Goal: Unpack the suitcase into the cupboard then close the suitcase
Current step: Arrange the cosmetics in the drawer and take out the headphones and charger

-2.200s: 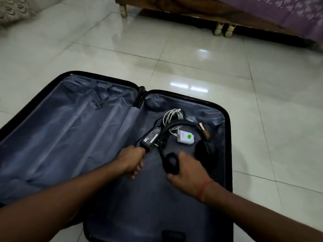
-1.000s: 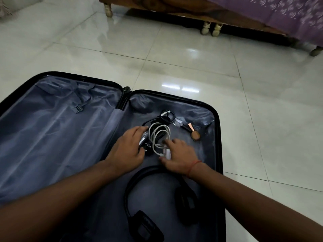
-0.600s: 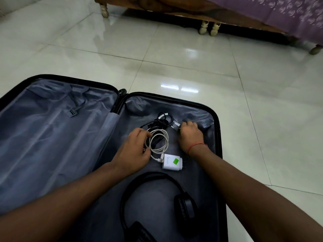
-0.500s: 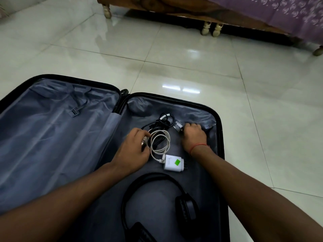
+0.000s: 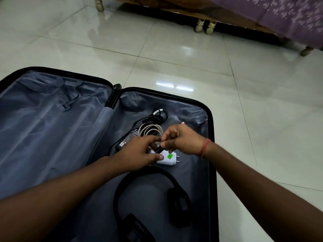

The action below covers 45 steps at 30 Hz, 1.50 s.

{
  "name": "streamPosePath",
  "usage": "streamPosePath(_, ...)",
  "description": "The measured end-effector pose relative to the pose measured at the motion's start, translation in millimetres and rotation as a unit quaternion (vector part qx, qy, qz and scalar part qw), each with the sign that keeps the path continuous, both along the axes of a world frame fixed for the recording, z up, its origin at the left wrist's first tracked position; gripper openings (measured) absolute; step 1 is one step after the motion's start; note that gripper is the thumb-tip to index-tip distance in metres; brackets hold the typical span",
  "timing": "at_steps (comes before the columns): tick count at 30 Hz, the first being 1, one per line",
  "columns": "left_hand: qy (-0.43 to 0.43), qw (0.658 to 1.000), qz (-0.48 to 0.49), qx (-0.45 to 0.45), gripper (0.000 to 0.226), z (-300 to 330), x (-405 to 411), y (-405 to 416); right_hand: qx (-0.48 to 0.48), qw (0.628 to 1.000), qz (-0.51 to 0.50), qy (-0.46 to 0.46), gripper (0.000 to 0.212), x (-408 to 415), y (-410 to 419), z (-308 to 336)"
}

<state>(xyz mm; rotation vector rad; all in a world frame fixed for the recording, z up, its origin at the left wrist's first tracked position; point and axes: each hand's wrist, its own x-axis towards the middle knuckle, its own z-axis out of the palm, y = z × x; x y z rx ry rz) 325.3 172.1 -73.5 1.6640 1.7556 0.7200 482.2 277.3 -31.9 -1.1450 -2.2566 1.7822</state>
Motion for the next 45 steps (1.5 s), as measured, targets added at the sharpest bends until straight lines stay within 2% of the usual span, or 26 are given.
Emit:
streamPosePath(4, 0.011, 0.998, 0.027, -0.058, 0.021, -1.5, -3.6, -4.7, -0.084, 0.994, -0.069, -0.008, 0.011, -6.6, 2.4, -11.9)
streamPosePath(5, 0.009, 0.996, 0.042, -0.075, 0.018, -2.2, -5.9, -5.4, -0.041, 0.994, -0.094, -0.039, 0.009, -6.1, 11.0, -18.1)
streamPosePath(6, -0.003, 0.994, 0.059, -0.09, 0.018, -1.1, -8.2, -6.9, 0.052, 0.989, -0.105, -0.092, 0.009, -5.0, 21.3, -26.3)
streamPosePath(8, -0.038, 0.988, 0.103, -0.108, 0.028, 0.8, -13.0, -9.0, 0.266, 0.933, -0.099, -0.221, 0.02, 0.3, 39.8, -41.0)
streamPosePath(9, -0.044, 0.985, 0.125, -0.115, 0.032, 3.5, -15.7, -10.8, 0.332, 0.901, -0.098, -0.263, 0.028, 2.3, 43.5, -46.2)
streamPosePath(10, -0.036, 0.983, 0.136, -0.117, 0.034, 6.1, -18.7, -12.1, 0.356, 0.882, -0.103, -0.29, 0.036, 4.3, 44.9, -50.1)
streamPosePath(12, -0.017, 0.98, 0.154, -0.127, 0.033, 10.4, -24.5, -16.4, 0.347, 0.873, -0.1, -0.327, 0.042, 5.3, 43.1, -55.7)
streamPosePath(14, -0.09, 0.968, 0.172, -0.161, 0.02, 9.4, -27.9, -18.4, 0.344, 0.871, -0.089, -0.339, 0.037, 5.0, 42.6, -58.9)
streamPosePath(15, -0.169, 0.951, 0.189, -0.18, 0.014, 9.3, -27.6, -19.8, 0.345, 0.873, -0.093, -0.333, 0.034, 4.3, 42.5, -58.9)
streamPosePath(17, -0.298, 0.908, 0.221, -0.196, 0.014, 10.5, -25.0, -21.7, 0.329, 0.884, -0.131, -0.306, 0.029, 4.1, 42.7, -56.7)
streamPosePath(19, -0.335, 0.893, 0.237, -0.185, 0.019, 11.3, -25.7, -21.1, 0.285, 0.903, -0.184, -0.262, 0.023, 2.5, 41.6, -54.4)
streamPosePath(21, -0.352, 0.887, 0.246, -0.171, 0.017, 13.3, -27.2, -20.2, 0.183, 0.944, -0.218, -0.165, 0.008, -3.6, 31.5, -49.3)
streamPosePath(23, -0.375, 0.877, 0.256, -0.159, 0.008, 14.6, -28.7, -19.3, 0.057, 0.976, -0.202, -0.051, 0.016, -13.1, 9.9, -39.1)
streamPosePath(25, -0.398, 0.868, 0.259, -0.149, 0.019, 15.3, -29.1, -19.2, -0.005, 0.985, -0.172, 0.025, 0.021, -22.3, -15.4, -29.7)
streamPosePath(28, -0.43, 0.857, 0.236, -0.157, 0.041, 15.7, -27.7, -18.5, -0.01, 0.989, -0.13, 0.065, 0.026, -35.7, -42.4, -24.5)
streamPosePath(33, -0.429, 0.857, 0.245, -0.146, 0.017, 14.0, -27.3, -28.2, 0.001, 0.993, -0.088, 0.078, 0.024, -43.9, -64.1, -27.6)
streamPosePath(35, -0.408, 0.857, 0.283, -0.136, 0.022, 14.7, -31.9, -29.9, 0.007, 0.99, -0.11, 0.09, 0.02, -44.5, -60.3, -31.1)
streamPosePath(36, -0.399, 0.853, 0.309, -0.135, 0.024, 15.6, -34.9, -30.5, 0.054, 0.985, -0.145, 0.071, 0.019, -44.3, -54.8, -33.7)
streamPosePath(37, -0.396, 0.845, 0.332, -0.137, 0.023, 16.2, -39.0, -32.2, 0.14, 0.974, -0.179, 0.018, 0.022, -44.3, -47.3, -36.9)
streamPosePath(39, -0.404, 0.834, 0.346, -0.147, 0.023, 17.4, -45.3, -37.1, 0.291, 0.928, -0.203, -0.117, 0.056, -45.4, -35.5, -45.7)
streamPosePath(40, -0.406, 0.835, 0.339, -0.15, 0.023, 18.2, -47.1, -40.3, 0.296, 0.921, -0.202, -0.155, 0.076, -47.8, -33.5, -50.7)
streamPosePath(42, -0.396, 0.848, 0.317, -0.152, 0.027, 18.4, -47.8, -45.4, 0.243, 0.935, -0.183, -0.184, 0.103, -56.6, -35.6, -60.2)
streamPosePath(45, -0.378, 0.856, 0.318, -0.151, 0.03, 18.3, -45.4, -48.2, 0.256, 0.927, -0.171, -0.214, 0.113, -67.8, -40.8, -73.4)
